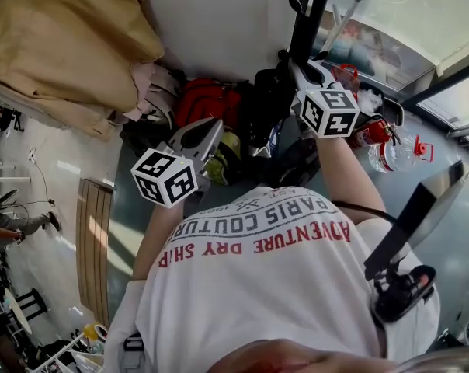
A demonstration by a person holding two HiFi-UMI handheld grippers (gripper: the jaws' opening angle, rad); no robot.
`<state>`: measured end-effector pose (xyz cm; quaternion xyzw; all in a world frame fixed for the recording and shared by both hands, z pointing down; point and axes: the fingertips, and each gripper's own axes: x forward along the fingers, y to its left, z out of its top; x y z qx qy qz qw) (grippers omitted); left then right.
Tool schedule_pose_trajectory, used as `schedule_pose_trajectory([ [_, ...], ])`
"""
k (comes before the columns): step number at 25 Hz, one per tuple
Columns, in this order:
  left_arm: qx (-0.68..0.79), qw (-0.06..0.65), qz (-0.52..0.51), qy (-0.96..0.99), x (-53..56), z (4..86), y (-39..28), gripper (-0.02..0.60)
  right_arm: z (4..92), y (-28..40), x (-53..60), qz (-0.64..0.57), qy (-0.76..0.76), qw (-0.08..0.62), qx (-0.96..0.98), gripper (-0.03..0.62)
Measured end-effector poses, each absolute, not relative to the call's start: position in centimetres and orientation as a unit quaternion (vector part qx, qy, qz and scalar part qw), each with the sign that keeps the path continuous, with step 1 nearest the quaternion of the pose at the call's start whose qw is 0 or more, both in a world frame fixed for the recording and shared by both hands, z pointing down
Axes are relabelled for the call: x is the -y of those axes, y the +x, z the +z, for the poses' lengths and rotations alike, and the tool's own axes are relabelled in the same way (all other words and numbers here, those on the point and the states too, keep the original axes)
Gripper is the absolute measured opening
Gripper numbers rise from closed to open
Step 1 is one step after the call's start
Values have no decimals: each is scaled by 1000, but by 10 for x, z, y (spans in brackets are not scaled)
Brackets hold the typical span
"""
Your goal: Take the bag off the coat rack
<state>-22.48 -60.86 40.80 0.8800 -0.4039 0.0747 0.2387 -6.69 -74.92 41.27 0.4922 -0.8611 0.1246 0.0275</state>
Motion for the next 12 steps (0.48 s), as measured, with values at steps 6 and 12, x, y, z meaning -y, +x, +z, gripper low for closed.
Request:
schedule_pose_trajectory([
  [6, 407, 239, 69, 879, 607, 406, -231, 2, 397, -78, 739, 103, 488, 34, 866, 6],
  [12, 410, 237, 64, 878, 603, 404, -235, 2, 368, -87, 741, 73, 480, 31, 874, 6],
])
